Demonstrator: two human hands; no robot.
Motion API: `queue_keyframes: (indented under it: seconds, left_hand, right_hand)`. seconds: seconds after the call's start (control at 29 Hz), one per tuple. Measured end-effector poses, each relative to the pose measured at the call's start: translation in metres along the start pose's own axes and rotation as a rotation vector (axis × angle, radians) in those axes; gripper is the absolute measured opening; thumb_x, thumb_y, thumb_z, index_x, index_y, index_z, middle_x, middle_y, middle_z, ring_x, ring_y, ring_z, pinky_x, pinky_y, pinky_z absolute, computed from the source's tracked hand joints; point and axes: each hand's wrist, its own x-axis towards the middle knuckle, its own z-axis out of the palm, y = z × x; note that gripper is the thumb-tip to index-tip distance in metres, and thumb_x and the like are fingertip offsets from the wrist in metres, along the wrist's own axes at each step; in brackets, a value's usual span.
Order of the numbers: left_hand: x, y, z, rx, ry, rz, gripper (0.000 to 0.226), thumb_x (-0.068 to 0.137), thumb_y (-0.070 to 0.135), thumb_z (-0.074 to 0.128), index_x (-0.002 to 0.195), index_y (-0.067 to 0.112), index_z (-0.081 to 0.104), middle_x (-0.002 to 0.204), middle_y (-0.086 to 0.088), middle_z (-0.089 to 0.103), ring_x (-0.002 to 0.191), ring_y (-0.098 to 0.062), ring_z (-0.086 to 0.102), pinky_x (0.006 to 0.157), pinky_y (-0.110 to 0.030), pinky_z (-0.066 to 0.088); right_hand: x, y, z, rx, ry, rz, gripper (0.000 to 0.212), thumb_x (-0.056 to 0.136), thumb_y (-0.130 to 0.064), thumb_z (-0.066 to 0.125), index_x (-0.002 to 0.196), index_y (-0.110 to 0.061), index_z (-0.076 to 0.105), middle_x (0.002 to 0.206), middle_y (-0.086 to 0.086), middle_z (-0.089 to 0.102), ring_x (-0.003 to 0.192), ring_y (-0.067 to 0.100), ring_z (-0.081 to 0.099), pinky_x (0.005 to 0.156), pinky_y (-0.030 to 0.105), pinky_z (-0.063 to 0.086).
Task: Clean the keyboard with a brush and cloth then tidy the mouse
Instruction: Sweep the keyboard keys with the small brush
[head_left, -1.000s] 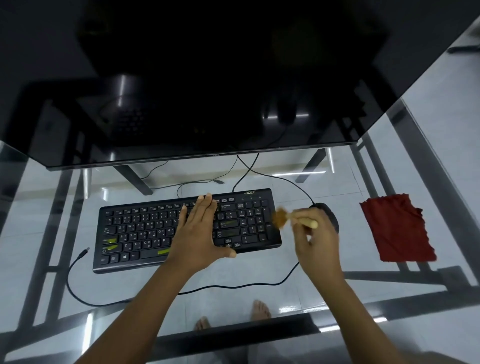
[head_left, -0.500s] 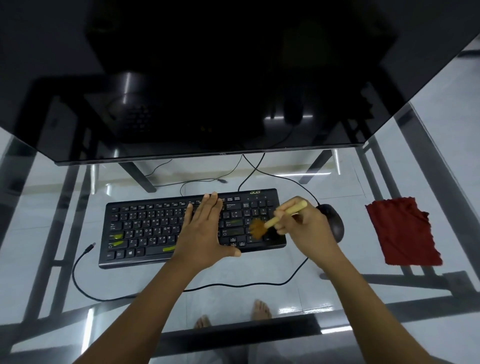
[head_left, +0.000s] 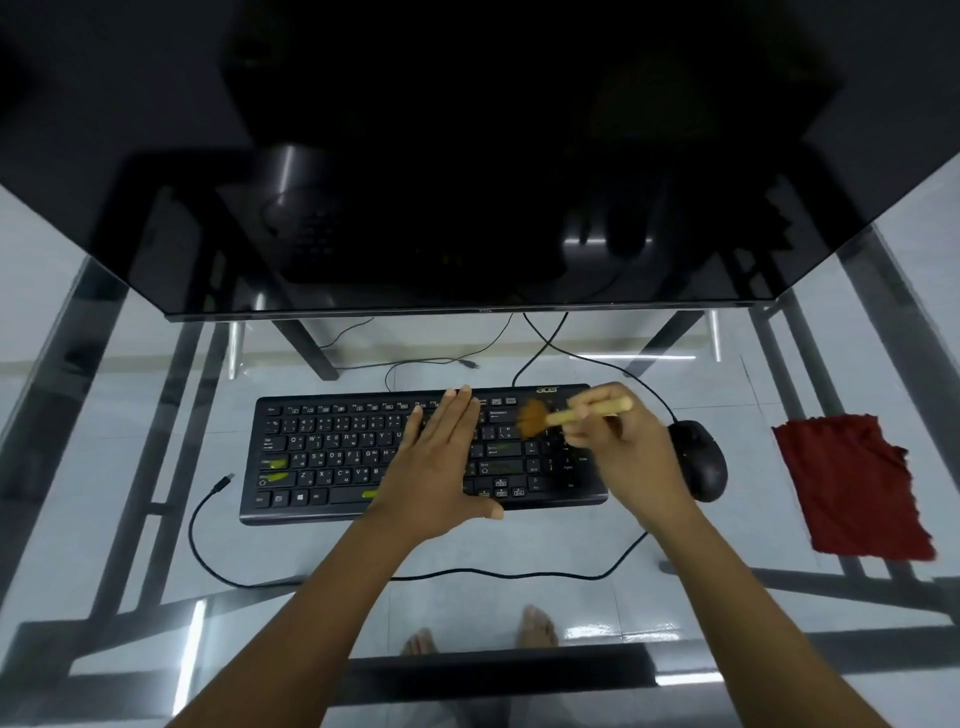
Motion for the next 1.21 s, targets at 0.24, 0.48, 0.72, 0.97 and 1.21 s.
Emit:
queue_keyframes:
  seconds: [0.24,0.48,0.72,0.97,1.21]
  left_hand:
    - [-0.021,-0.025,-0.011,-0.027,0.11,-0.08,0.12,0.069,0.071,0.063,0.153,0.017,-0.003,0.161,0.005,-0.009,0.144,-0.006,-0.017,0.116,-0.044,-0.016]
    - [-0.054,-0.053,-0.016,-0.064,0.228,-0.183,0.119,0.067,0.07,0.064,0.153,0.015,0.003,0.161,0.002,-0.006,0.146,-0.011,-0.015,0.117,-0.047,-0.01]
    - [-0.091,-0.09,-0.013,-0.101,0.322,-0.302,0.119,0.066,0.082,0.047,0.152,0.01,0.008,0.162,-0.005,0.0,0.148,-0.018,-0.008,0.116,-0.053,-0.001]
    - [-0.118,-0.128,-0.001,-0.114,0.342,-0.381,0.124,0.064,0.09,0.039,0.153,0.012,0.003,0.162,-0.005,-0.001,0.148,-0.016,-0.009,0.117,-0.053,-0.002]
    - [-0.133,-0.139,0.012,-0.111,0.387,-0.332,0.109,0.076,0.08,0.046,0.153,0.01,0.01,0.16,-0.004,0.015,0.148,-0.016,0.007,0.12,-0.048,0.007]
  right_hand:
    - [0.004,-0.019,0.025,0.135,-0.152,0.049,0.011,0.095,-0.007,0.056,0.095,-0.013,0.064,0.099,0.003,0.072,0.091,0.016,0.069,0.087,0.026,0.056]
    - [-0.004,-0.033,0.044,-0.167,-0.021,-0.35,0.015,0.09,-0.001,0.059,0.101,-0.01,0.067,0.119,0.002,0.054,0.111,0.01,0.054,0.096,0.017,0.044]
    - [-0.052,-0.048,0.063,-0.076,-0.458,-0.325,0.01,0.095,-0.021,0.059,0.101,-0.021,0.066,0.1,-0.018,0.062,0.094,0.004,0.061,0.078,0.016,0.049]
    - [-0.061,-0.052,0.08,-0.122,-0.426,-0.315,0.011,0.095,-0.019,0.059,0.101,-0.021,0.067,0.103,-0.014,0.061,0.096,0.002,0.059,0.08,0.013,0.047]
    - [-0.048,-0.066,0.096,-0.095,-0.35,-0.185,0.01,0.094,-0.017,0.058,0.092,-0.022,0.067,0.095,-0.01,0.062,0.086,0.009,0.064,0.078,0.03,0.054]
